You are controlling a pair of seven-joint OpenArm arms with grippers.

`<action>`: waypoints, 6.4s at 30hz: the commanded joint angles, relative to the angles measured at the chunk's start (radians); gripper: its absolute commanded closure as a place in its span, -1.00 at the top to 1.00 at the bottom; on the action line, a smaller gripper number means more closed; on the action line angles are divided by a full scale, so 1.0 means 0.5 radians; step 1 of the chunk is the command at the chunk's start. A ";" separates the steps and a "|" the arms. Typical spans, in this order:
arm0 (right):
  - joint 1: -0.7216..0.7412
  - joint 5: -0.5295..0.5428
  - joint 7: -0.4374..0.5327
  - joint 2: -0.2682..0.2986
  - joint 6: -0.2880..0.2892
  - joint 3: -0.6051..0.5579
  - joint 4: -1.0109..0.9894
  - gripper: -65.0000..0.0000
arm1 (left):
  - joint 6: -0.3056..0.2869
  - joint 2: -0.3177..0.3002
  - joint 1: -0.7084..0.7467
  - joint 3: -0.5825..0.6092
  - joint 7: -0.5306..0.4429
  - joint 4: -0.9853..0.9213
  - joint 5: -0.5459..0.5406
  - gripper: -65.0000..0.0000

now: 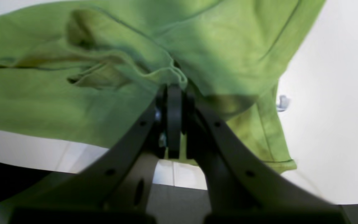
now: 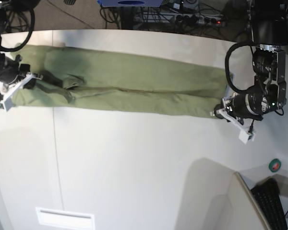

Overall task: Layout the t-shirt on the table in an organized manner, then fold the t-shirt properly
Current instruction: 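Lift the shirt edge with both grippers and fold it lengthwise over the body, then lay the folded edge down and smooth the long strip with both grippers, then regrasp the ends of the folded strip with both grippers and straighten it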

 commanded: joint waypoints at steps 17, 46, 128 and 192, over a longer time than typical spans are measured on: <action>-0.108 0.017 -0.160 -0.029 0.007 0.083 0.137 -1.00 | -0.019 -0.098 0.028 0.003 -0.019 0.034 -0.019 -1.00; -0.209 0.014 -0.357 -0.097 0.004 0.224 0.410 -1.00 | -0.019 -0.123 0.061 -0.012 0.116 0.159 -0.016 -1.00; -0.237 0.014 -0.305 -0.253 0.007 0.111 0.143 -1.00 | -0.010 0.083 0.080 0.208 -0.286 -0.353 -0.007 -1.00; 0.134 0.020 0.097 0.041 0.007 -0.270 -0.124 -1.00 | -0.645 0.169 0.104 -0.727 -0.212 -0.494 -0.007 1.00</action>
